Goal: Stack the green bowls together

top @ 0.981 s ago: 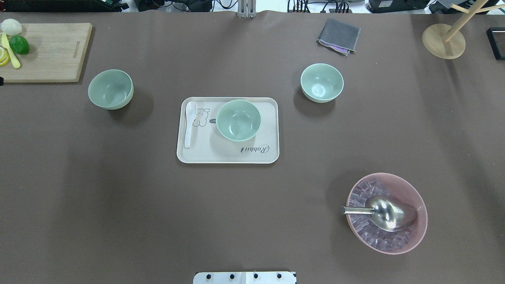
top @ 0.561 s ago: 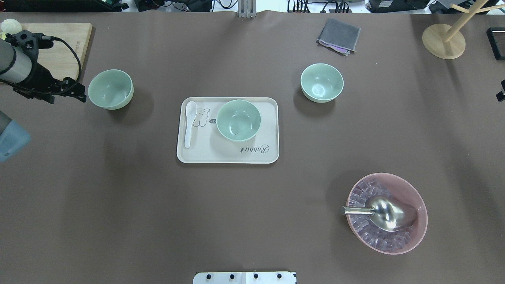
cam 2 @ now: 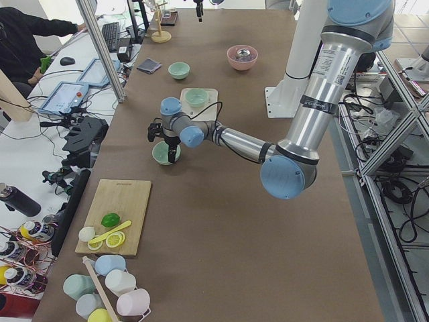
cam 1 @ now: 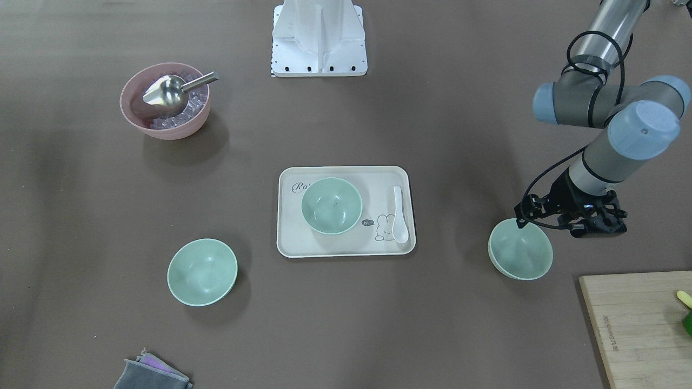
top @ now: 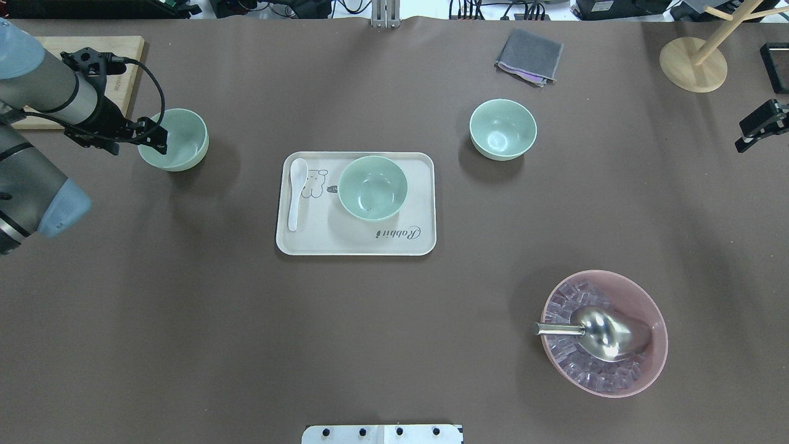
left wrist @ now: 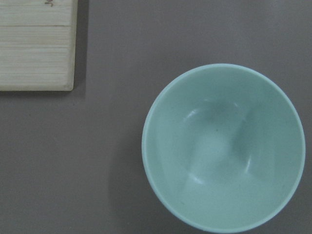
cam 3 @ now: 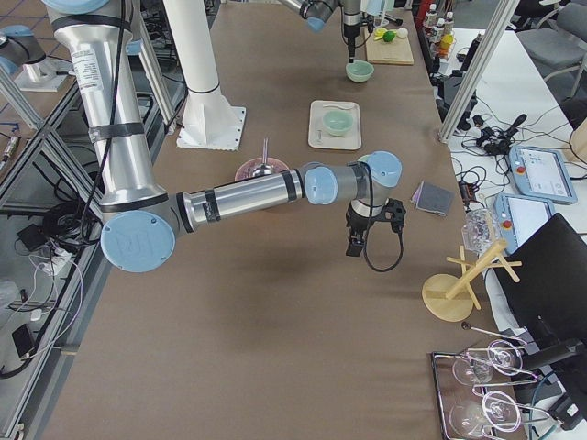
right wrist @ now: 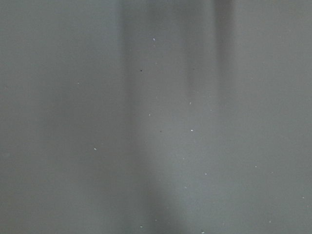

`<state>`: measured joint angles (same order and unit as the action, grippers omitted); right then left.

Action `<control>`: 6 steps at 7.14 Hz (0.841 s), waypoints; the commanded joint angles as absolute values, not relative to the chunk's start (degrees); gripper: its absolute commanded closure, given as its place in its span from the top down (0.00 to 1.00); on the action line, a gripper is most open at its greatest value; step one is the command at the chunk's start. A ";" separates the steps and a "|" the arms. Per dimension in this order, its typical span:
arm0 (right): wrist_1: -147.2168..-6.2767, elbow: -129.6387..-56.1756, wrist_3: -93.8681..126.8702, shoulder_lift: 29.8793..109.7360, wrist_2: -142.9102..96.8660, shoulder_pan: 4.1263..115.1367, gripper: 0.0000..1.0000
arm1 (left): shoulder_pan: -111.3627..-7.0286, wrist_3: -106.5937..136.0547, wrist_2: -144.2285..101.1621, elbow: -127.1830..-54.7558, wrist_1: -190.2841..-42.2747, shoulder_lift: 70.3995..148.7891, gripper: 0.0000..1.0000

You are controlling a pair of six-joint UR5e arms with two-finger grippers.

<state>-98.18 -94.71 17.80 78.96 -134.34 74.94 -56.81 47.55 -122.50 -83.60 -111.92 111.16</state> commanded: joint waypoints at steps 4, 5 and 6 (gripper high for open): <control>-98.17 -93.78 18.37 76.82 -134.21 73.92 1.00 | -58.27 42.98 -120.32 -77.09 -112.32 113.73 0.97; -98.17 -93.87 19.67 76.73 -134.21 73.83 1.00 | -58.18 43.41 -120.41 -77.08 -112.41 113.90 0.88; -98.17 -93.87 19.86 76.55 -134.21 73.74 1.00 | -58.10 44.11 -120.41 -76.21 -115.28 113.91 0.73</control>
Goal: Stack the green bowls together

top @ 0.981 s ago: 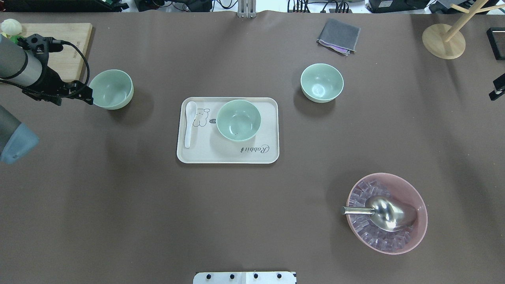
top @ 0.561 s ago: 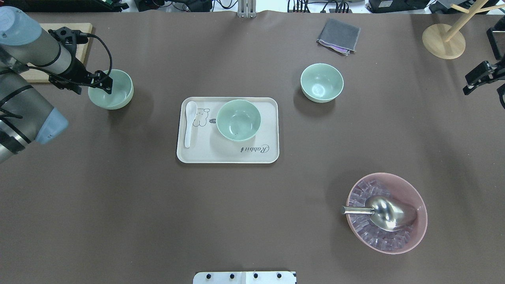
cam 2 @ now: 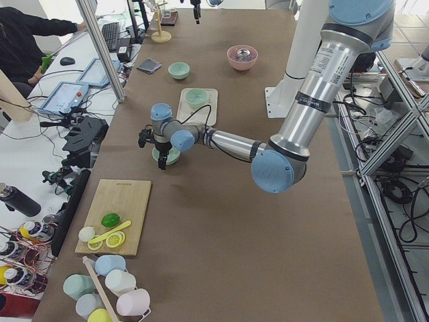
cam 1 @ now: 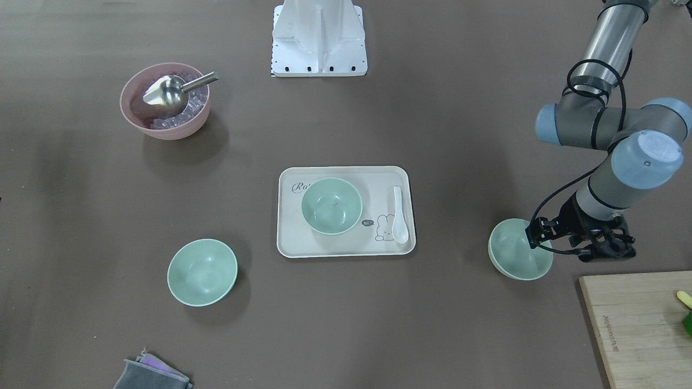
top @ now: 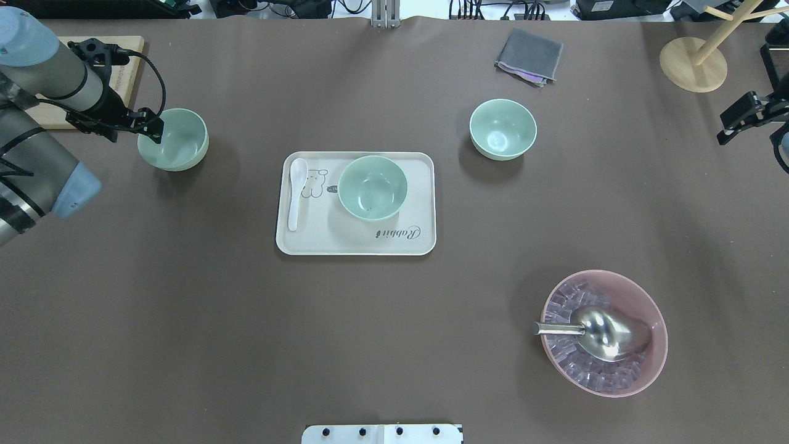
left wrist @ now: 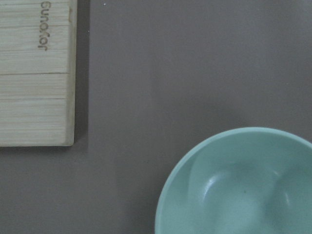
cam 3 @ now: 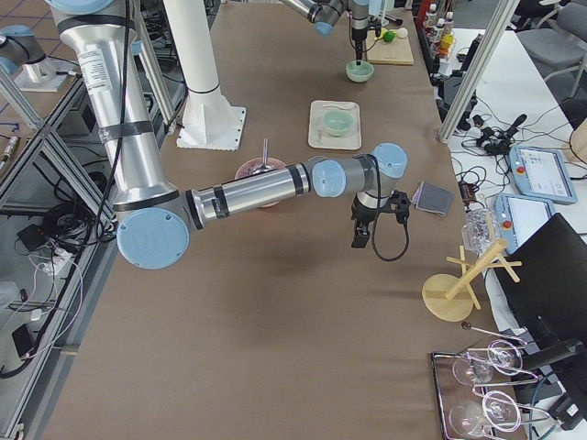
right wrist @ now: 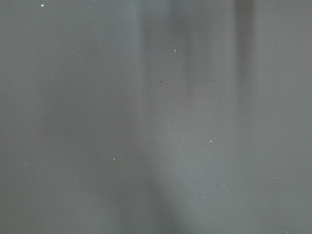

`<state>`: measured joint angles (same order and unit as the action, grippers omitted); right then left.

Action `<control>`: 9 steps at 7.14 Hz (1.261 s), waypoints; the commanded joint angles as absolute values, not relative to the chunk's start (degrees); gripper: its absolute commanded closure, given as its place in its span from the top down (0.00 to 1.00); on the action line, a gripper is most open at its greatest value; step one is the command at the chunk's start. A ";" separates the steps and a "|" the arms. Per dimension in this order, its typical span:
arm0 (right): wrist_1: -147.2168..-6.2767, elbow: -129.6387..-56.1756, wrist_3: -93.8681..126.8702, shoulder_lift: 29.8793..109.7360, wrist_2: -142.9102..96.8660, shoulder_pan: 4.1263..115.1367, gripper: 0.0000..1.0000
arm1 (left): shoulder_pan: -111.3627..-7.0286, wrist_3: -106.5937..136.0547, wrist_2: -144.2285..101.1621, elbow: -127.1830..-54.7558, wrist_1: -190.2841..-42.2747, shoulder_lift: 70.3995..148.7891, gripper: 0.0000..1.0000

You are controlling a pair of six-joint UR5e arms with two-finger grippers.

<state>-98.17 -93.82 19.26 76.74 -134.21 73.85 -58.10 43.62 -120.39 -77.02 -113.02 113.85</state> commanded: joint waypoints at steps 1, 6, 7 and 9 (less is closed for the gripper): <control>-98.17 -93.87 19.86 76.47 -134.21 73.74 1.00 | -58.01 45.17 -120.41 -73.59 -119.40 113.91 0.66; -98.17 -94.04 20.48 76.38 -134.38 73.65 1.00 | -58.18 49.22 -124.17 -72.77 -121.64 115.13 0.00; -98.17 -94.04 20.48 76.29 -134.47 73.65 1.00 | -58.71 48.96 -126.36 -72.77 -121.55 115.14 0.00; -98.26 -93.26 21.35 73.50 -134.47 72.52 1.00 | -66.31 48.60 -136.43 -72.86 -119.46 117.40 0.00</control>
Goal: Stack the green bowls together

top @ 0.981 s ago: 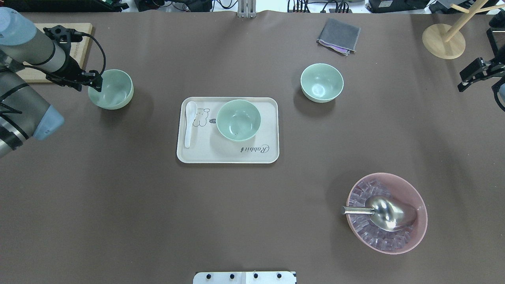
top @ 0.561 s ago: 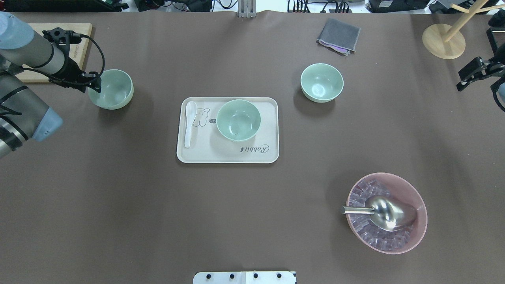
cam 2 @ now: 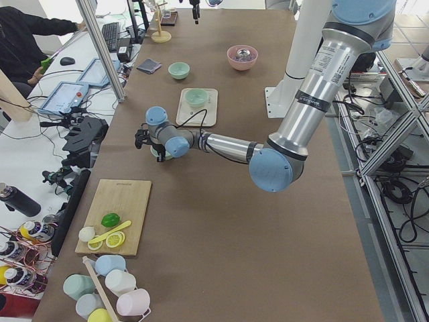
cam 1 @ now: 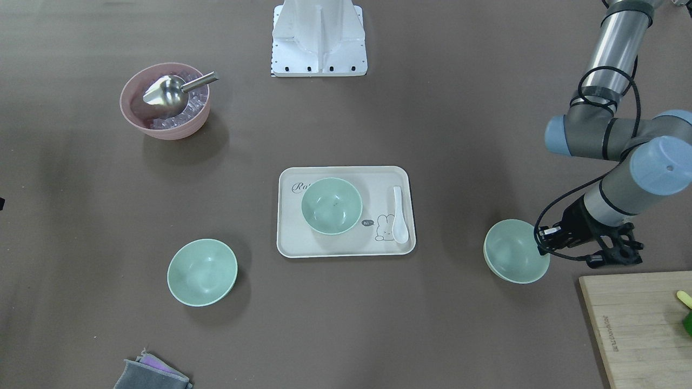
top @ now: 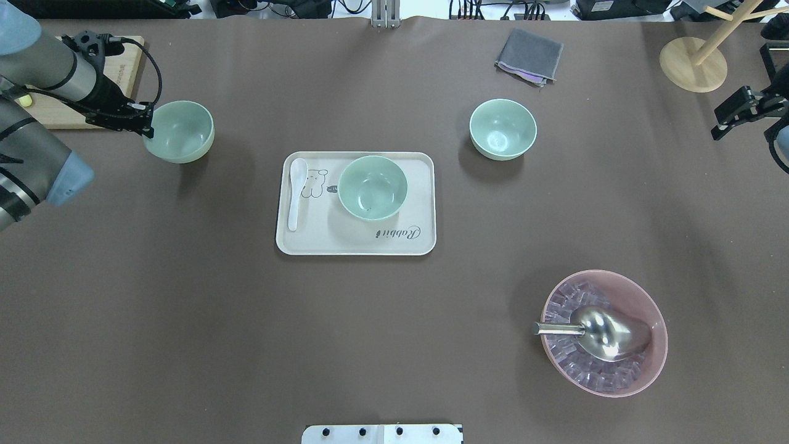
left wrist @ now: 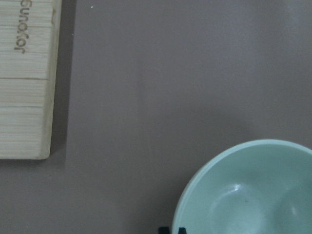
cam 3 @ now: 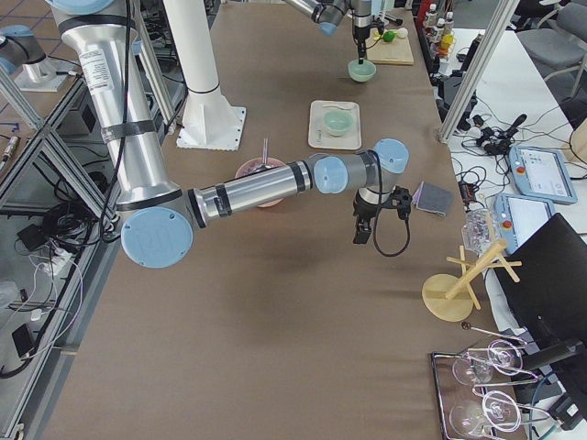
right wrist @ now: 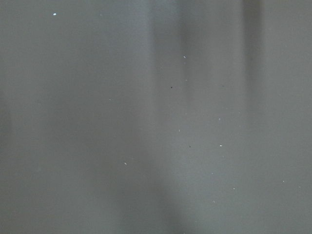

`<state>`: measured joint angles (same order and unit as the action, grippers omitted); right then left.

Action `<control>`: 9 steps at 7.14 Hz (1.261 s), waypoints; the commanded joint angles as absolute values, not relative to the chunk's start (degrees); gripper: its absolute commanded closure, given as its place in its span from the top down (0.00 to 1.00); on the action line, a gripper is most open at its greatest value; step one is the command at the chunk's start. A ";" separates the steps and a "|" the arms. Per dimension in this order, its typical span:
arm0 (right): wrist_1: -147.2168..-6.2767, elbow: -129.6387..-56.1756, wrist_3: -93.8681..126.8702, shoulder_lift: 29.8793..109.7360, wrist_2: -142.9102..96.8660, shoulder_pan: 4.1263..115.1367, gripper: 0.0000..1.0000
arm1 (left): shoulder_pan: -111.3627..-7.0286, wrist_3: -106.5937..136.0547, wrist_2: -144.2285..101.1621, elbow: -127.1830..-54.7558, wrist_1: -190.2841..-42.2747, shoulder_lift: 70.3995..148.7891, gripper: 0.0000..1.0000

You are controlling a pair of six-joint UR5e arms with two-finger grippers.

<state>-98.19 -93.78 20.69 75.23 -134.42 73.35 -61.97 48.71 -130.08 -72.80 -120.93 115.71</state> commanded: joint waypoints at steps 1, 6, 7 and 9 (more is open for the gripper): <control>-98.17 -92.99 26.32 70.26 -134.21 69.46 1.00 | -67.92 48.69 -139.36 -74.34 -114.31 119.94 0.00; -71.21 -76.68 53.52 58.82 -123.05 53.09 0.98 | -62.15 59.31 -133.87 -76.02 -109.86 127.35 0.00; -71.28 -76.29 53.87 58.28 -122.96 52.65 0.97 | -61.36 60.28 -133.77 -76.55 -109.86 127.53 0.00; -71.28 -74.19 56.15 55.30 -122.26 51.86 0.95 | -61.08 60.29 -133.33 -76.55 -109.95 127.53 0.00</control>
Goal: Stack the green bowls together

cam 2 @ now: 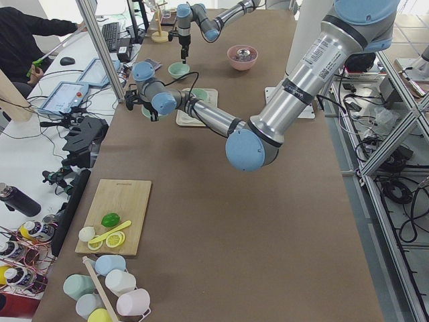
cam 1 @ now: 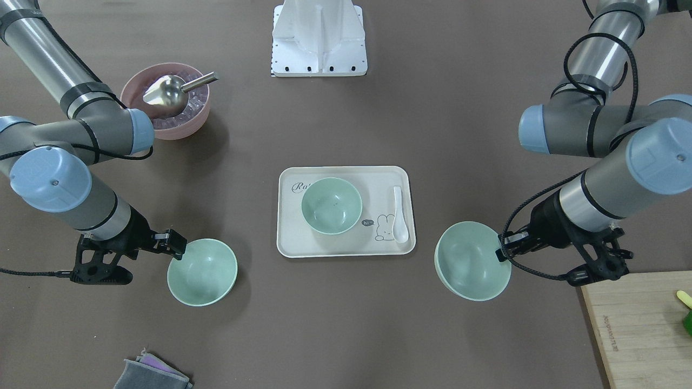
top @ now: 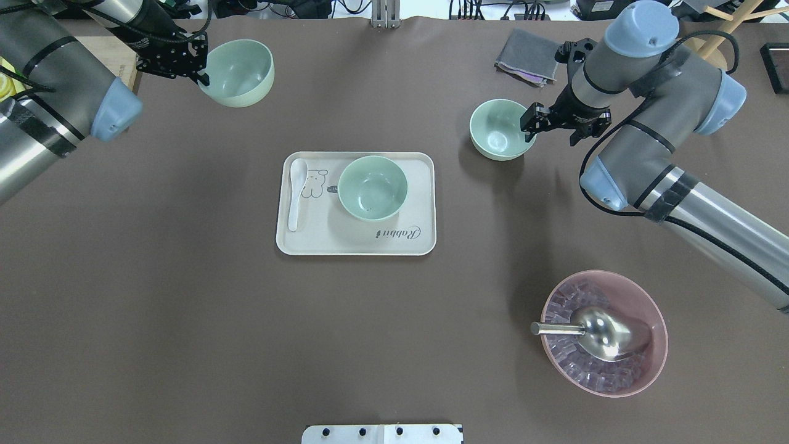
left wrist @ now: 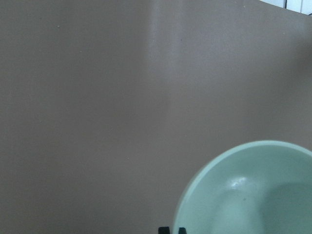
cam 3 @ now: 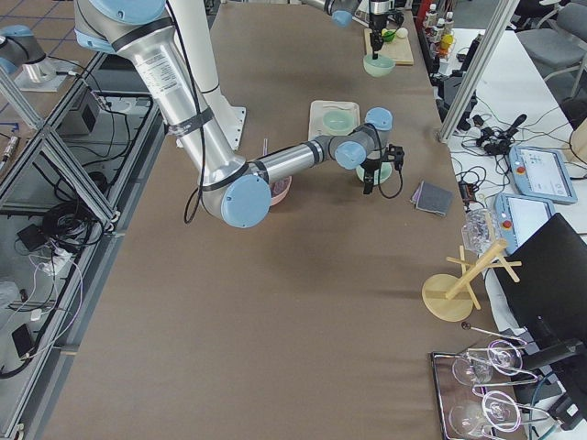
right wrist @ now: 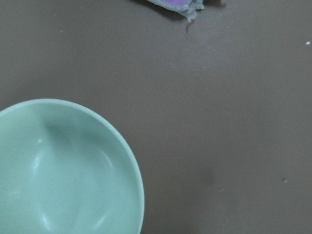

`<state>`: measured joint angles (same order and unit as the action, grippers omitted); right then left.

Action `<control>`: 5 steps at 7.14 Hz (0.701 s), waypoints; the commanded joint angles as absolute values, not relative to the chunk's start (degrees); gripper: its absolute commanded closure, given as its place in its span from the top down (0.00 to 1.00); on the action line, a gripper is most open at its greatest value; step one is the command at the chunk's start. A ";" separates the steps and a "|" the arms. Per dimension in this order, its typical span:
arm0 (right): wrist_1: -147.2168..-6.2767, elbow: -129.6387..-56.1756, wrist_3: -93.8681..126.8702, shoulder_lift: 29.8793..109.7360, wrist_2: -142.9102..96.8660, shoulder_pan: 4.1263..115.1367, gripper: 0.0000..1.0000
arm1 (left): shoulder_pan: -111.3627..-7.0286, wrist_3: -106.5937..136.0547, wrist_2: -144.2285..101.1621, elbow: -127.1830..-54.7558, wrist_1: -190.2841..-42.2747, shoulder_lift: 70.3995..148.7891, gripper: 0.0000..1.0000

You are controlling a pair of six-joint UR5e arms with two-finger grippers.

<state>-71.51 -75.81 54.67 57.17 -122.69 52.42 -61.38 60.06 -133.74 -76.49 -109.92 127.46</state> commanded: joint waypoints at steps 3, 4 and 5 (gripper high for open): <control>-71.28 -71.19 56.34 53.35 -121.20 51.24 0.70 | -60.65 60.38 -132.80 -76.64 -110.04 127.53 0.00; -71.28 -71.19 56.34 53.35 -121.20 50.81 0.44 | -60.56 60.64 -132.80 -76.64 -110.04 127.53 0.00; -71.28 -71.28 56.34 53.44 -121.29 50.63 0.19 | -59.95 61.69 -132.37 -77.08 -110.04 127.53 0.00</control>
